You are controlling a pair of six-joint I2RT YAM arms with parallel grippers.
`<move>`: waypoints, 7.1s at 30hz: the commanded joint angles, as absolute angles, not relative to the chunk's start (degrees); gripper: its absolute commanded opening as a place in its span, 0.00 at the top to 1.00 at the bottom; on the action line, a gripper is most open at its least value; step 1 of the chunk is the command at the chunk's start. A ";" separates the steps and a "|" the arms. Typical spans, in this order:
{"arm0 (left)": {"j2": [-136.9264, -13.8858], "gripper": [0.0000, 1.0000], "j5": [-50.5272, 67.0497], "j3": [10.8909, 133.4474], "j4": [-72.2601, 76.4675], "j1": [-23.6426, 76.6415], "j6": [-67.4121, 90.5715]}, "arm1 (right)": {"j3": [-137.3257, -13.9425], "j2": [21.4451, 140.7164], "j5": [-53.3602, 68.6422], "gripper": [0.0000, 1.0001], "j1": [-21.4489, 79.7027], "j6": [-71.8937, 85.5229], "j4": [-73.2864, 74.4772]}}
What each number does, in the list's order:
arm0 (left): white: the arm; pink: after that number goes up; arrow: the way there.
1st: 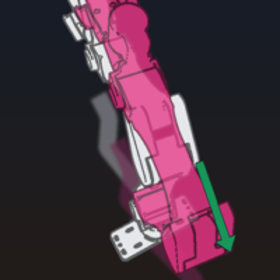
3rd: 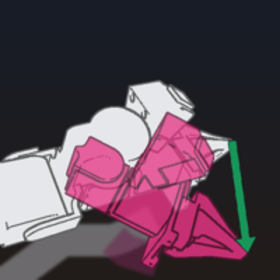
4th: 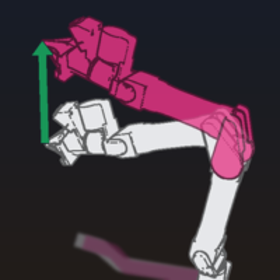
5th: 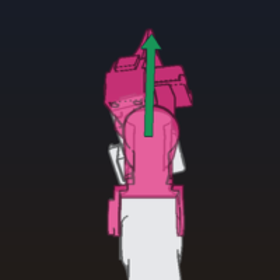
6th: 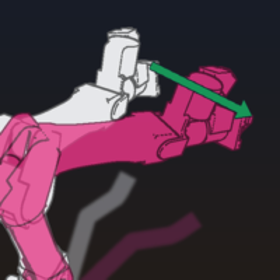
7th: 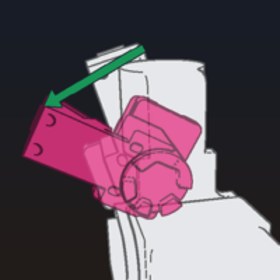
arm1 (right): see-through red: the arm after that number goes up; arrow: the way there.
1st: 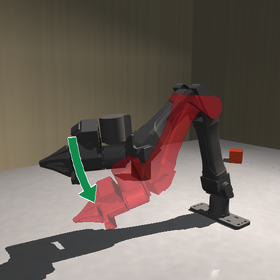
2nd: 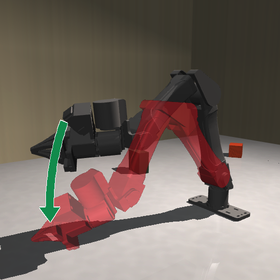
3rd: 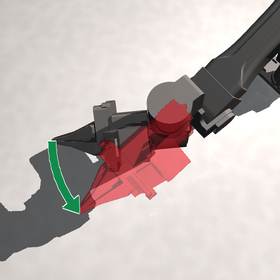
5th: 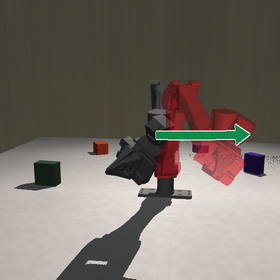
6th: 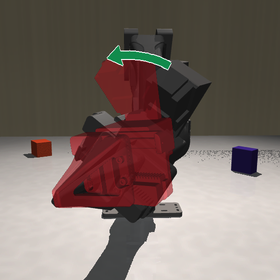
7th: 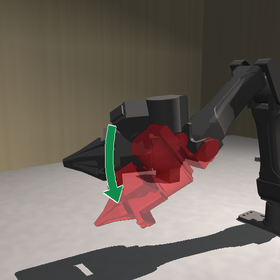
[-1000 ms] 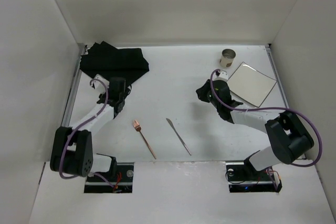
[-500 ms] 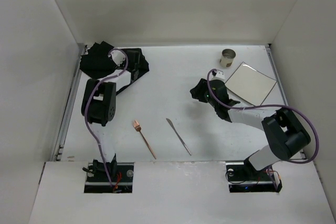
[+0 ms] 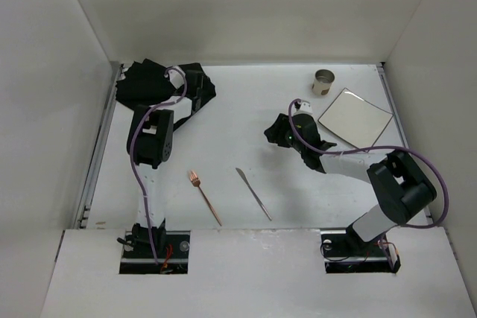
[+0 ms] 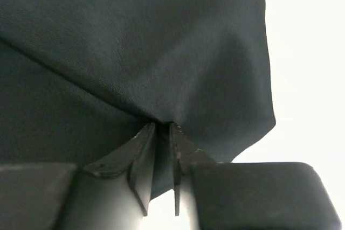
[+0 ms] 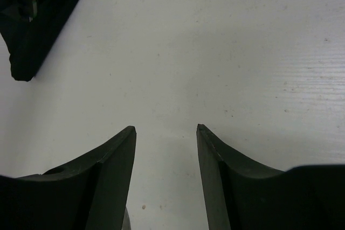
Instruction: Set the dinner table for one person
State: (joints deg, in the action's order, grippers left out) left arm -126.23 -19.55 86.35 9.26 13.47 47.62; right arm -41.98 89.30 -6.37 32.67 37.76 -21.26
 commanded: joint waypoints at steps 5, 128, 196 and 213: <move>-124.73 0.93 -5.12 78.85 14.85 18.49 45.44 | -43.86 88.51 -6.50 0.45 33.00 37.35 -23.55; -76.92 0.94 -18.63 18.46 32.97 11.99 58.98 | -36.56 84.11 -16.00 0.97 25.71 52.83 -3.24; -80.92 0.60 -18.56 39.70 25.13 34.84 51.50 | -40.16 81.81 -15.92 0.76 38.62 48.43 -9.22; -113.90 0.62 -11.68 66.09 23.38 30.54 52.12 | -33.32 92.11 -10.02 0.82 38.80 53.70 -18.37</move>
